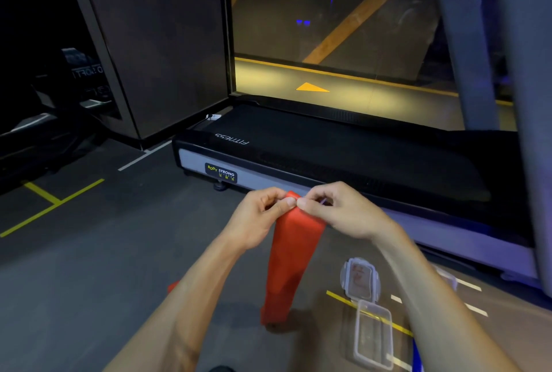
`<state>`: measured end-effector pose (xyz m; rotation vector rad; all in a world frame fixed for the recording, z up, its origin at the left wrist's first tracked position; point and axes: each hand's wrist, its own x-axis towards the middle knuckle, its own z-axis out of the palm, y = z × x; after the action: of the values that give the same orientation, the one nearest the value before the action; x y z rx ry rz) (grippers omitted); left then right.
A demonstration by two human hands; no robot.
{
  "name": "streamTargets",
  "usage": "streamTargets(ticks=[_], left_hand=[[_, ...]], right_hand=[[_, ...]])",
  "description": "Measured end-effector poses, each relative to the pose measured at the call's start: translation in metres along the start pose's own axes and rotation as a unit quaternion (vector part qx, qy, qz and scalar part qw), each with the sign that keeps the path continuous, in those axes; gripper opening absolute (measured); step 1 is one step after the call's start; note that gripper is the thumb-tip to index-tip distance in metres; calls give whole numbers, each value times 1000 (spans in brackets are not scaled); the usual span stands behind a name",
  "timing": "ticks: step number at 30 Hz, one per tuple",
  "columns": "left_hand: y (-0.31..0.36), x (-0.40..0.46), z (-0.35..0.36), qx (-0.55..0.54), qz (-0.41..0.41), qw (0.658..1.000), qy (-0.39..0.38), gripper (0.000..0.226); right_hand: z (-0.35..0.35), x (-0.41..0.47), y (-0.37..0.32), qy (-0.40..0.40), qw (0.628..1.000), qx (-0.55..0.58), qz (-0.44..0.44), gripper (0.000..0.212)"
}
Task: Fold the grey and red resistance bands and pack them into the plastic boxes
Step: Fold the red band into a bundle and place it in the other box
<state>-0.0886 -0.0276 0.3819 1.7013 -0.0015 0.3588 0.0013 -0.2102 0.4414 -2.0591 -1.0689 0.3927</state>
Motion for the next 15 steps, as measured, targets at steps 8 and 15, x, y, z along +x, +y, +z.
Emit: streamTargets(ticks=[8, 15], left_hand=[[2, -2, 3, -52, 17, 998, -11, 17], [2, 0, 2, -53, 14, 998, 15, 25]], right_hand=[[2, 4, -4, 65, 997, -42, 18, 20], [3, 6, -1, 68, 997, 24, 21, 16]])
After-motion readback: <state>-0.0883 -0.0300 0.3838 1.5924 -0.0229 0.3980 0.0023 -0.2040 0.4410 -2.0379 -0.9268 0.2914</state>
